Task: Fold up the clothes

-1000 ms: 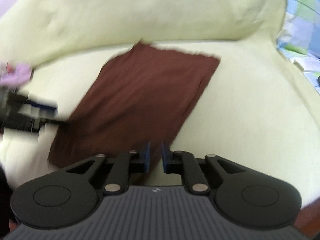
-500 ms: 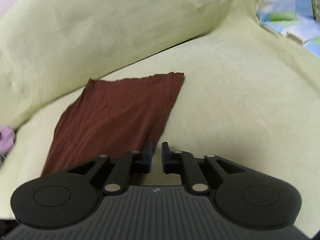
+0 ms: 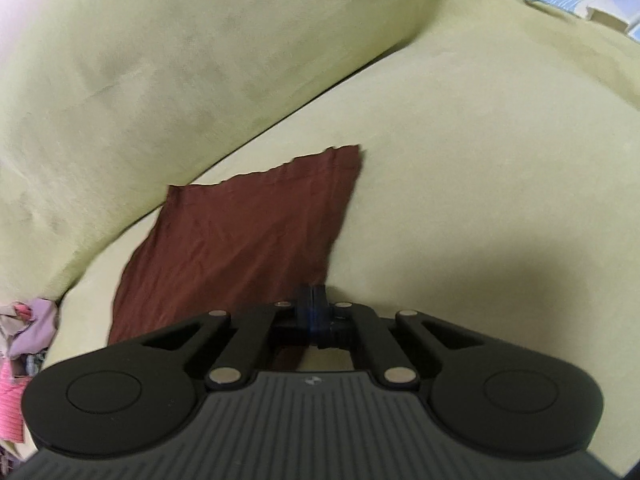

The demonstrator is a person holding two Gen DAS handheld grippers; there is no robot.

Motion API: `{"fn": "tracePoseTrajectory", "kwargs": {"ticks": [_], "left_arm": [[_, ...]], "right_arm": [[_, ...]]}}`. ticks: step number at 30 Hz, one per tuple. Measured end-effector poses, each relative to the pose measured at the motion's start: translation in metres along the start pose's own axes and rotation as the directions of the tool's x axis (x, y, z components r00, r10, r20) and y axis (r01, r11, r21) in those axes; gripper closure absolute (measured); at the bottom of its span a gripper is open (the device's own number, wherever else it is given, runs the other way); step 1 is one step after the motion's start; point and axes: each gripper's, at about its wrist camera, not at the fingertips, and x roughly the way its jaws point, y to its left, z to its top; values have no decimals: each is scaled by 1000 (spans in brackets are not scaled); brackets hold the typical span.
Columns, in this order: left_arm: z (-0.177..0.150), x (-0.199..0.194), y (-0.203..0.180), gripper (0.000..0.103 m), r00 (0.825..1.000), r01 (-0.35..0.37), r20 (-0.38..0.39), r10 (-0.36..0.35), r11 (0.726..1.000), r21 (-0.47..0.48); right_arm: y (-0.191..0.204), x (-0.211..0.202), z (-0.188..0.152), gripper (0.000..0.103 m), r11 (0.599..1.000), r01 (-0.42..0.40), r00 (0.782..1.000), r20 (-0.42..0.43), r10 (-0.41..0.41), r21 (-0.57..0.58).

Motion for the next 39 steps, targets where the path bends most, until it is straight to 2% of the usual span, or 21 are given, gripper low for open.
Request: {"fn": "tracePoseTrajectory", "kwargs": {"ticks": [3, 4, 5, 7, 9, 12, 14, 18, 28, 33, 34, 35, 39], "left_arm": [[-1, -2, 0, 44, 1000, 4, -7, -4, 1000, 20], [-1, -3, 0, 44, 1000, 5, -9, -5, 1000, 23], [-1, -3, 1, 44, 1000, 7, -10, -6, 1000, 24], [-1, -5, 2, 44, 1000, 9, -13, -9, 1000, 19], [-1, -7, 4, 44, 1000, 12, -11, -12, 1000, -5], [-4, -6, 4, 44, 1000, 9, -4, -9, 1000, -22], [-4, -6, 3, 44, 1000, 4, -4, -4, 1000, -20], [-4, -7, 2, 44, 1000, -1, -5, 1, 1000, -21], [-3, -8, 2, 43, 1000, -7, -11, 7, 1000, -21], [4, -16, 3, 44, 1000, 1, 6, 0, 1000, -24], [5, -17, 3, 44, 1000, 8, 5, -8, 1000, -24], [6, -16, 3, 44, 1000, 13, 3, -13, 1000, -24], [4, -10, 2, 44, 1000, 9, -12, -9, 1000, -24]], "right_arm": [[10, 1, -2, 103, 995, 44, 999, 5, -44, -87], [17, 0, -3, 103, 989, 89, 996, 14, -88, -121], [24, -5, -5, 101, 977, 147, 989, 27, -145, -157], [27, -16, -10, 93, 968, 188, 982, 34, -185, -163], [22, -40, -21, 93, 993, 83, 997, 17, -82, -88], [20, -61, -47, 93, 998, -56, 998, -15, 56, -22], [20, -63, -59, 97, 996, -87, 996, -32, 86, -7], [18, -52, -81, 101, 998, -50, 997, -61, 52, 45], [25, -44, -83, 98, 990, -112, 993, -20, 114, 83], [24, -47, -85, 90, 986, -126, 992, -10, 128, 108], [22, -48, -85, 82, 984, -134, 991, -6, 136, 120], [21, -49, -87, 79, 979, -147, 989, -5, 149, 138], [22, -45, -90, 79, 983, -129, 991, -15, 132, 128]]}}
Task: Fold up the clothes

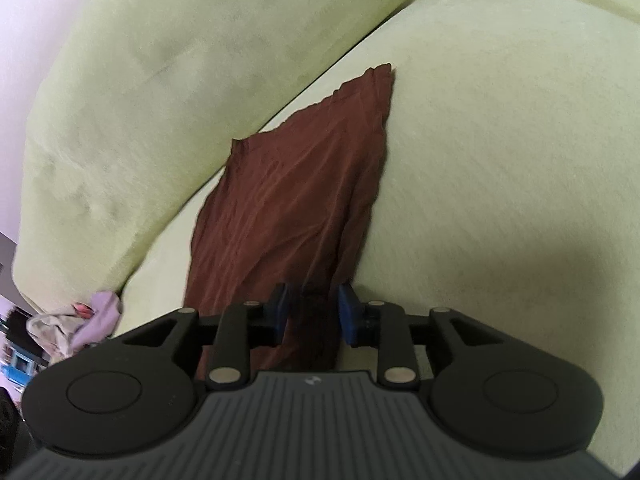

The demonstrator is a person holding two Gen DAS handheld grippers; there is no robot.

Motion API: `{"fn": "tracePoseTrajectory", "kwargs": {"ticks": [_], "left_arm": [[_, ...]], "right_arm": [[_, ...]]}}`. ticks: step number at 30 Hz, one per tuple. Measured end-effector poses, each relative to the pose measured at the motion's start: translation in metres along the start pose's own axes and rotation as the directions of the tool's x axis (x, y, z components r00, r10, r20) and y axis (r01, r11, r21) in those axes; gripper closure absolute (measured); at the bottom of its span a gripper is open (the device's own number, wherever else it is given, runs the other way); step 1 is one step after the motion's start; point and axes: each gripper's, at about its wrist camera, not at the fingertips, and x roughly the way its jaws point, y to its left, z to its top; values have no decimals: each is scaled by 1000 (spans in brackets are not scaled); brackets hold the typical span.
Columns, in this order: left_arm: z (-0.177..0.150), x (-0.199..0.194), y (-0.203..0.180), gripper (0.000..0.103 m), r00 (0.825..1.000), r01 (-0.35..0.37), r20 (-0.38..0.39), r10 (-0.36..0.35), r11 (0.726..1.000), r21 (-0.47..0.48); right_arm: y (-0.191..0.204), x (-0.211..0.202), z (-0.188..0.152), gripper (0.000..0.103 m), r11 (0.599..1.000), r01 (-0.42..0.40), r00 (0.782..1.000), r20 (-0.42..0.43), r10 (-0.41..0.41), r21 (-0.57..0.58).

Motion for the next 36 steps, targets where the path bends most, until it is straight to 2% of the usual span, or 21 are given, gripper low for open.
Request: {"fn": "tracePoseTrajectory", "kwargs": {"ticks": [8, 11, 14, 18, 20, 24, 26, 29, 31, 33, 36], "left_arm": [[9, -15, 4, 44, 999, -1, 36, 1, 1000, 0], [20, -17, 3, 44, 998, -3, 69, 1, 1000, 28], [27, -10, 5, 47, 998, 0, 63, -3, 999, 49], [31, 2, 15, 50, 999, -5, 43, 2, 997, 71], [30, 5, 19, 50, 1000, -5, 28, 2, 997, 77], [23, 10, 19, 50, 1000, 2, 13, -4, 996, 93], [20, 12, 18, 50, 1000, 2, 15, -4, 995, 101], [19, 12, 21, 50, 1000, 9, 15, -11, 995, 99], [20, 11, 21, 50, 1000, 10, 9, -11, 994, 106], [19, 8, 22, 50, 1000, 10, 2, -11, 994, 110], [19, 3, 23, 50, 1000, 3, 6, -4, 994, 106]], "right_arm": [[-16, -15, 2, 79, 999, -4, 999, 33, 2, 45], [-20, -14, 6, 80, 999, -2, 1000, 31, 1, 47], [-22, -6, 11, 81, 998, -14, 1000, 19, 13, 60], [-22, 5, 13, 89, 998, -32, 999, -1, 32, 52], [-20, 7, 14, 103, 999, -36, 999, 2, 36, 35], [-14, 7, 14, 103, 999, -27, 1000, 2, 27, -27], [-18, 0, 15, 103, 999, -34, 999, 11, 34, -19], [-24, 0, 14, 103, 1000, 14, 1000, -9, -14, -6], [-31, 1, 11, 103, 1000, 17, 1000, -12, -17, 14], [-24, -1, 12, 103, 999, 38, 999, -9, -38, -9], [-13, -7, 10, 95, 996, 73, 997, -21, -74, -41]]}}
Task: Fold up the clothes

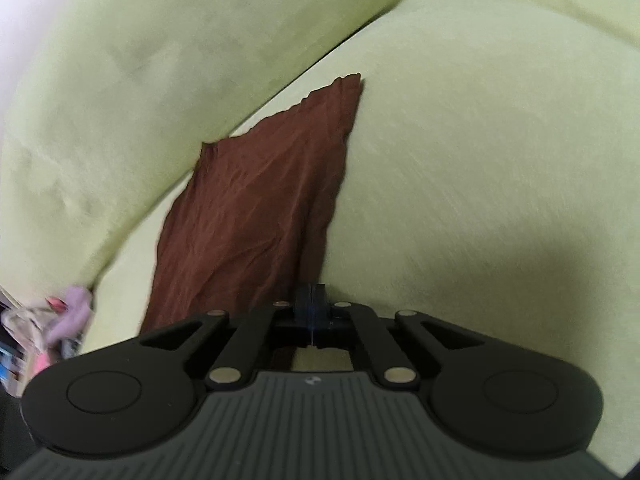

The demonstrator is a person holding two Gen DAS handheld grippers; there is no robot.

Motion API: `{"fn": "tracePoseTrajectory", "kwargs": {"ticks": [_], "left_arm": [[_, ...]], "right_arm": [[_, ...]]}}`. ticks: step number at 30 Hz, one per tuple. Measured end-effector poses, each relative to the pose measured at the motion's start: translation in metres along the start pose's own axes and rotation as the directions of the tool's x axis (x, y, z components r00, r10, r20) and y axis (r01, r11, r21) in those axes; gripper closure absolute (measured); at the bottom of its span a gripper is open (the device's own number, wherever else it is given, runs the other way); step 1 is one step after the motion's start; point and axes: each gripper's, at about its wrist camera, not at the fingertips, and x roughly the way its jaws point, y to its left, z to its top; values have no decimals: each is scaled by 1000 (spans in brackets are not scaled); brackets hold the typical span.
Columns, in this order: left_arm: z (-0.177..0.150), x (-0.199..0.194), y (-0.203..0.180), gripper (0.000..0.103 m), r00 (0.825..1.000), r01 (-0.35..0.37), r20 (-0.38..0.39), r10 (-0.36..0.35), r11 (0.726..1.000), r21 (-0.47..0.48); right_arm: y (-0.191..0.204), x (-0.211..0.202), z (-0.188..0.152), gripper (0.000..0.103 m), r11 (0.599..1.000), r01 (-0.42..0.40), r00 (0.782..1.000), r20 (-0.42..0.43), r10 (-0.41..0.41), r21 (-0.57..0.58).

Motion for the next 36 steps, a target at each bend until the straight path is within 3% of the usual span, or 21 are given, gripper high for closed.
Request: {"fn": "tracePoseTrajectory", "kwargs": {"ticks": [2, 4, 6, 15, 16, 18, 21, 27, 30, 31, 32, 34, 36], "left_arm": [[-1, -5, 2, 50, 1000, -7, 7, 7, 1000, -10], [-3, -9, 5, 50, 1000, -15, 13, 16, 1000, -24], [-5, -11, 6, 50, 1000, -23, 18, 24, 999, -33], [-13, -12, 6, 50, 999, -30, 23, 31, 998, -57], [-14, -12, 6, 50, 999, -31, 20, 32, 998, -62], [-17, -11, 8, 50, 999, -32, 13, 33, 997, -70], [-23, -10, 12, 49, 999, -31, 2, 32, 996, -83], [-31, -14, 15, 48, 1000, -29, -2, 29, 995, -95], [-33, -18, 14, 48, 999, -40, -8, 39, 996, -85], [-34, -19, 14, 49, 999, -42, -9, 42, 995, -85], [-35, -21, 15, 49, 999, -45, -9, 45, 995, -86], [-39, -27, 15, 49, 999, -44, -3, 44, 995, -92], [-44, -30, 15, 49, 999, -38, -1, 38, 994, -100]], "right_arm": [[6, -11, -6, 85, 1000, -17, 1000, -13, 17, 11], [14, -25, -22, 85, 995, -89, 995, -36, 90, 39], [23, -30, -38, 85, 993, -112, 991, -68, 114, 33], [38, -30, -87, 85, 994, -96, 986, -132, 102, 50], [39, -30, -88, 86, 994, -99, 986, -130, 104, 44], [41, -31, -90, 102, 994, -103, 987, -121, 106, 25], [47, -39, -93, 103, 994, -111, 990, -94, 109, -14], [38, -34, -93, 103, 999, -25, 989, -144, 31, 40], [54, -32, -88, 102, 998, 32, 982, -185, -40, -48], [59, -31, -87, 93, 996, 55, 979, -195, -68, -69], [62, -30, -86, 86, 994, 72, 978, -191, -86, -83], [72, -37, -83, 86, 984, 107, 980, -155, -129, -141], [88, -42, -82, 86, 983, 54, 991, -110, -75, -178]]}}
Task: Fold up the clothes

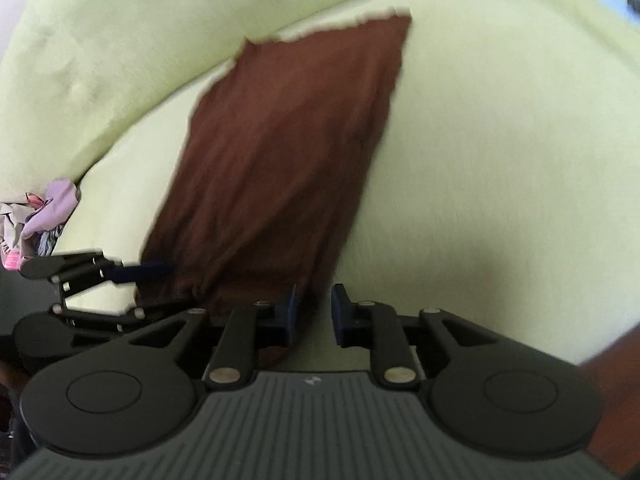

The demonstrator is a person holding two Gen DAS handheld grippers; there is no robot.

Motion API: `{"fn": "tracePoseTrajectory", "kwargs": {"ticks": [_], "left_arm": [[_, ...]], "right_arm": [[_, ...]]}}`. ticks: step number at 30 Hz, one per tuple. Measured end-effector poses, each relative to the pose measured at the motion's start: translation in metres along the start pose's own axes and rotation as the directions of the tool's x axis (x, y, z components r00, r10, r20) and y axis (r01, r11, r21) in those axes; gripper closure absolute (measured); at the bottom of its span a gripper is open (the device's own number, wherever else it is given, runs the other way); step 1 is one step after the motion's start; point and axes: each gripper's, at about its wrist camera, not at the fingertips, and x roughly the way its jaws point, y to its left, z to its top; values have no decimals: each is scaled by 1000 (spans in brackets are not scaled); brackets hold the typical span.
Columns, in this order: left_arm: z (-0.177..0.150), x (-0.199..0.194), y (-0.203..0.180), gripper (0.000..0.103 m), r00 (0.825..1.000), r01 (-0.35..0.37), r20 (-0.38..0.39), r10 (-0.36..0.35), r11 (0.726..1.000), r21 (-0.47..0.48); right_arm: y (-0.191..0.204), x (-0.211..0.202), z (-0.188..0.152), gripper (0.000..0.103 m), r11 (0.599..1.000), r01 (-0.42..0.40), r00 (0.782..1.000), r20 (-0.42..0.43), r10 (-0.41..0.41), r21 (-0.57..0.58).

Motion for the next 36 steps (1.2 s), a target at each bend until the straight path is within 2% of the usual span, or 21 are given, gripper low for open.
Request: {"fn": "tracePoseTrajectory", "kwargs": {"ticks": [3, 4, 6, 9, 10, 13, 16, 19, 21, 23, 24, 28, 29, 32, 34, 36], "left_arm": [[-6, -1, 2, 49, 1000, 3, 4, -3, 1000, -21], [-8, -2, 3, 48, 1000, 7, 5, -7, 1000, -31], [-13, -6, 3, 48, 1000, 9, 6, -8, 1000, -25], [-13, -18, 2, 48, 1000, -4, 10, 4, 1000, 4], [-11, -23, 3, 48, 1000, -9, 16, 8, 1000, 12], [5, -38, 16, 48, 996, -19, 84, 19, 1000, -4], [25, -34, 32, 48, 992, -37, 122, 42, 998, -43], [35, -10, 43, 49, 996, -18, 87, 23, 998, -55], [30, 7, 43, 49, 999, -42, 34, 43, 999, -21], [19, 19, 43, 48, 996, -86, -1, 86, 996, 14], [9, 18, 47, 47, 996, -84, 16, 84, 996, 12], [3, 1, 60, 45, 996, -85, -14, 84, 994, -71], [4, -3, 59, 46, 995, -96, -9, 96, 993, -62], [16, -19, 42, 46, 991, -132, 20, 132, 991, -24], [22, -24, 32, 46, 988, -147, 33, 148, 989, -13], [25, -23, 24, 46, 987, -158, 29, 158, 987, -19]], "right_arm": [[17, 11, -5, 88, 996, -71, 997, -27, 70, -51], [20, 16, -7, 89, 996, -67, 997, -46, 64, -60], [23, 29, -21, 96, 997, 5, 994, -107, -14, -83], [23, 25, -18, 98, 998, 26, 993, -117, -33, -64], [24, 20, -14, 95, 997, 30, 992, -118, -38, -68], [35, 5, -2, 94, 990, 24, 999, -39, -30, -136], [44, 8, 8, 94, 987, 17, 1000, 22, -14, -158], [50, 20, 14, 97, 980, 19, 999, 38, -12, -196], [51, 34, 11, 98, 974, 46, 999, 7, -46, -221], [44, 42, 1, 103, 969, 96, 994, -30, -105, -228], [40, 39, -3, 103, 971, 102, 993, -36, -112, -217], [35, 24, -10, 103, 977, 105, 991, -57, -118, -188], [39, 21, -9, 99, 976, 104, 993, -42, -114, -192], [51, 14, -4, 99, 976, 71, 997, 5, -72, -204], [61, 14, -2, 99, 977, 36, 999, 6, -36, -210], [67, 21, -8, 99, 974, 43, 999, -18, -48, -221]]}}
